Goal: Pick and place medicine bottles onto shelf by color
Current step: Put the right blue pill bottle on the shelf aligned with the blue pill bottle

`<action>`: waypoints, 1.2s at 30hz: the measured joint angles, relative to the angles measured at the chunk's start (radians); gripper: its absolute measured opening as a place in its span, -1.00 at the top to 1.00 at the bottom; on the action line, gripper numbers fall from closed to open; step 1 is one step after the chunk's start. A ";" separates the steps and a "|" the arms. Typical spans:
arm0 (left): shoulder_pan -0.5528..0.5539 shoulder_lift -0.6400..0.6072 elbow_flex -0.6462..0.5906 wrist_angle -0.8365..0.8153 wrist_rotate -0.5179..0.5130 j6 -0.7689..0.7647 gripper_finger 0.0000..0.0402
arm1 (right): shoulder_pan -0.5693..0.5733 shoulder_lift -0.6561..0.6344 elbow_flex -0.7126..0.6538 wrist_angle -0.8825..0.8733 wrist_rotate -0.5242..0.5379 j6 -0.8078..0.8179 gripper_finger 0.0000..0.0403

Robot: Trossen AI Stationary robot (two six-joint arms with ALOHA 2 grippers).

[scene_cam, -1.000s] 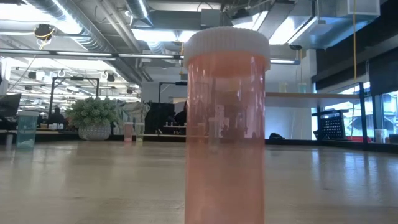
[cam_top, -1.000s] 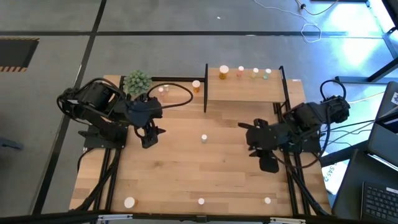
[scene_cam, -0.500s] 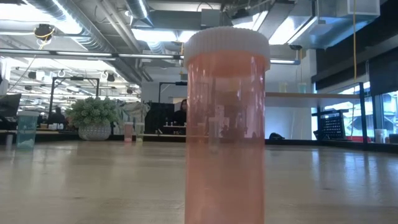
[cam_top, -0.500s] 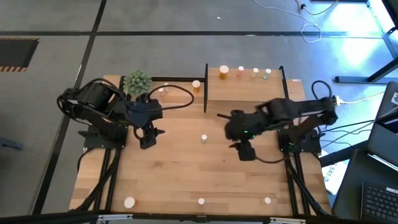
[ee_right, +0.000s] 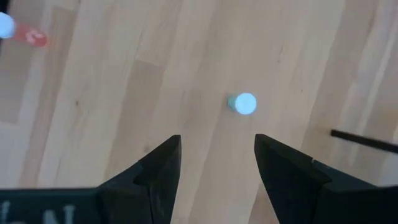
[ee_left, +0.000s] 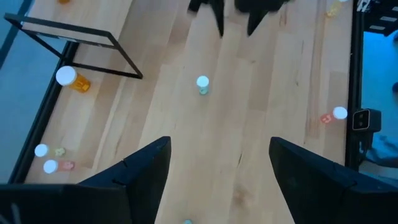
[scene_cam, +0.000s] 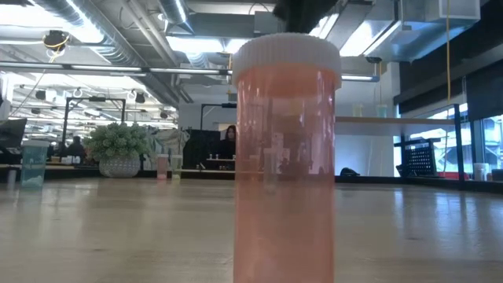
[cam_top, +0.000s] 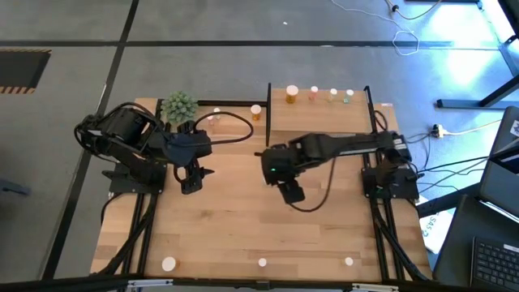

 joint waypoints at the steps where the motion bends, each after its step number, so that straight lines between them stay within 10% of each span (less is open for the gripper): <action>1: 0.000 0.000 0.000 0.000 0.000 0.000 -0.34 | -0.008 0.013 0.000 0.005 -0.016 -0.009 -0.03; 36: -0.013 -0.039 0.000 -0.076 0.015 -0.002 -0.34 | -0.156 0.307 0.000 0.108 -0.120 -0.291 -0.03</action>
